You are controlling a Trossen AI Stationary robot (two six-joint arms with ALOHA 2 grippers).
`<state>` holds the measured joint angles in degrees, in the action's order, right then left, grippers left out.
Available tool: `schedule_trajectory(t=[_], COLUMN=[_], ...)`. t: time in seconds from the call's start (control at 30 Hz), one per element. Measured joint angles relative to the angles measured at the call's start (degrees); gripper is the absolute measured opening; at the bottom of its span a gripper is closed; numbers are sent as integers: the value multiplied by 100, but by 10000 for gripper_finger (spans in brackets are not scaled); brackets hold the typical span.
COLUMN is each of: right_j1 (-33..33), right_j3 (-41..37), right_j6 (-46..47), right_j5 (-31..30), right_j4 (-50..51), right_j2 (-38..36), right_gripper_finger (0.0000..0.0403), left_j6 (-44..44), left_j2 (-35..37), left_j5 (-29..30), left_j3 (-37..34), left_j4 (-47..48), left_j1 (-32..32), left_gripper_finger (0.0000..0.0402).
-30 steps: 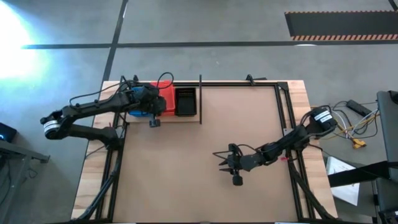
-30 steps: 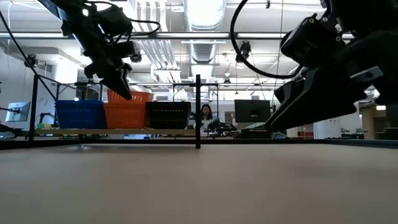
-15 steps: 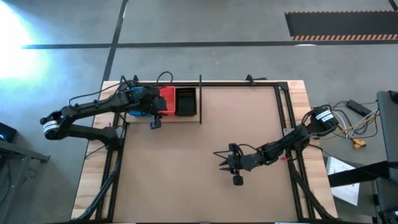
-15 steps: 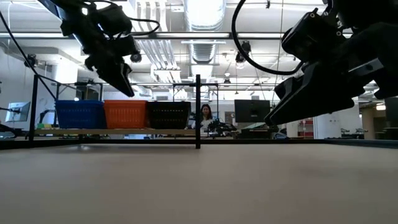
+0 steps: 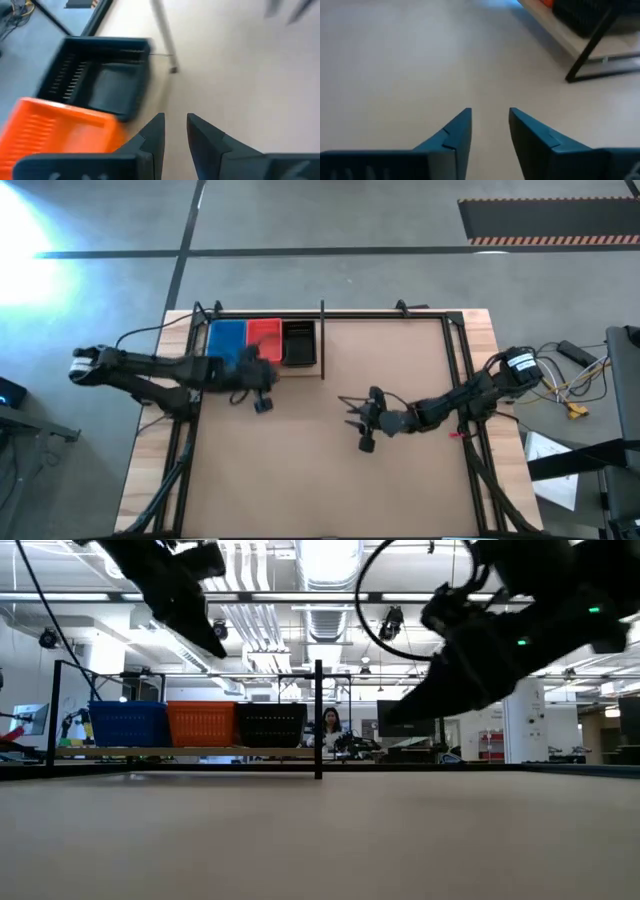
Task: Stack baskets on shelf by color
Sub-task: Return to Home Position
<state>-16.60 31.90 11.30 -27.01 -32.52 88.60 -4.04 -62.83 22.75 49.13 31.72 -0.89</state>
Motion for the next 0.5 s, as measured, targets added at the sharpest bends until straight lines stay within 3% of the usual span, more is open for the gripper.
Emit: schedule_trajectory(t=[0.23, 0.37, 0.5], right_j1=[1038, 1391, 1637], right_j3=[-18, 55, 203], right_j6=[-995, -1048, -1252], right_j5=[1340, 1397, 1384], right_j4=[-1060, -1441, -1422], right_j2=[164, 340, 415], right_gripper_finger=[171, 179, 180], left_j6=[-1918, -2514, -2715], left_j2=[-488, -1023, -1571], left_j5=[1642, 2458, 3002], left_j3=[-66, -67, -66], left_j4=[-184, -529, -1221], left_j1=[-2324, -3348, -3873], left_gripper_finger=[50, 49, 49])
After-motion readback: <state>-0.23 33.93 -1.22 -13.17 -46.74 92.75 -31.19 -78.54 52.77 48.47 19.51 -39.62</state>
